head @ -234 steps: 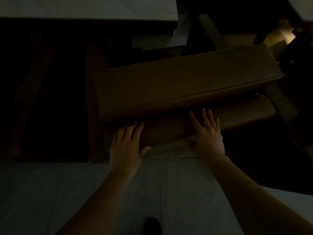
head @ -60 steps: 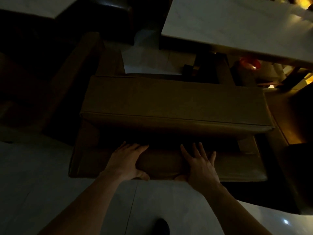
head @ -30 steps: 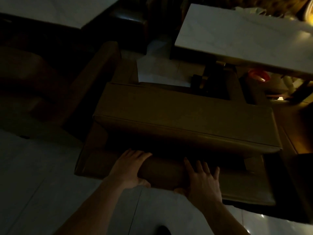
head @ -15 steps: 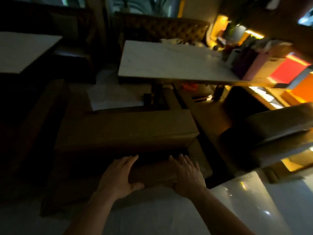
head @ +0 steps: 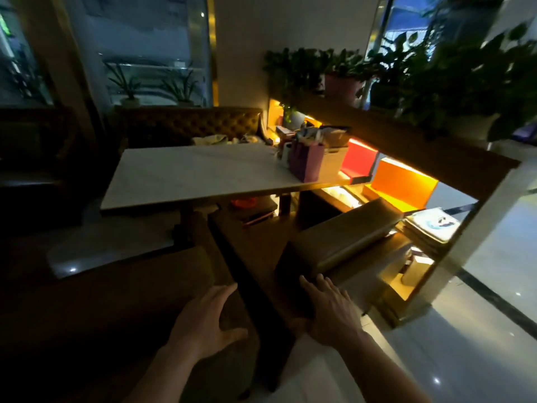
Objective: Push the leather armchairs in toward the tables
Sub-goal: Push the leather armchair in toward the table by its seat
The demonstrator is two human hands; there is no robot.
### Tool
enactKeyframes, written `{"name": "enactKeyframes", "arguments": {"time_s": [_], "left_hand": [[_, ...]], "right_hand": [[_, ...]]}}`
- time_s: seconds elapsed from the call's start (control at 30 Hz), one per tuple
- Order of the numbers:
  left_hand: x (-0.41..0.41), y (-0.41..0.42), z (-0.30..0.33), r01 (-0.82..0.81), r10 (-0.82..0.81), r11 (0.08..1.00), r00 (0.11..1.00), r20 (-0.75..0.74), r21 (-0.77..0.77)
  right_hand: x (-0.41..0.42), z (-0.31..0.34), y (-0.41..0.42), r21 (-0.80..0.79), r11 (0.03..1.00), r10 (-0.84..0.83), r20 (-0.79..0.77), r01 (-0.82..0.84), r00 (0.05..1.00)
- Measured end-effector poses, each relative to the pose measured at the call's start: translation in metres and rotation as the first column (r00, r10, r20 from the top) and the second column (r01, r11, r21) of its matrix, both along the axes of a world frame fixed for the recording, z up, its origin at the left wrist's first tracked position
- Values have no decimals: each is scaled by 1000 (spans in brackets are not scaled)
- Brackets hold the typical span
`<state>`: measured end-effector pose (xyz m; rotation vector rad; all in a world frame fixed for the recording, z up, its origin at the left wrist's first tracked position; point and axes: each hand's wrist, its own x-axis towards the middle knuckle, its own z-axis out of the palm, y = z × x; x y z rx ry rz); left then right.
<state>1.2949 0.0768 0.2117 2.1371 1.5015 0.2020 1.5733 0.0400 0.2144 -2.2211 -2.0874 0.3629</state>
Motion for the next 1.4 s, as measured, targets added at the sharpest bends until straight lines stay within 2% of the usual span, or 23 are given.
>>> {"name": "enactKeyframes", "arguments": {"time_s": [0.13,0.27,0.43,0.63,0.87,1.07,1.3,1.4], "left_hand": [[110,4,3,75,-74,996,997,26,-55],[202,14,-6,143,-140,989,987,73,-38],[287,37,-36,186,-181,982,978,105,-32],[377,95,-86,154,-146,987,978,148,-44],[432,155,-146,14,8,990,989,146,-143],[458,173,-183,-98,105,978,994,28,-186],[504,182,-207,-319,307,947,926,-222,-20],[525,178,-218,-454,453,889,861,-231,55]], "right_hand": [[102,8,-14,-4,997,-83,20,83,996],[190,9,-17,-8,986,-166,36,167,985],[263,-8,1,-92,980,-169,50,173,984],[335,-43,69,-179,973,-129,84,142,988],[391,-95,169,-283,958,-17,78,38,997],[427,-138,229,-319,947,71,85,-40,994],[484,-183,297,-211,929,329,100,-303,939],[509,-200,314,-197,893,431,117,-405,895]]}}
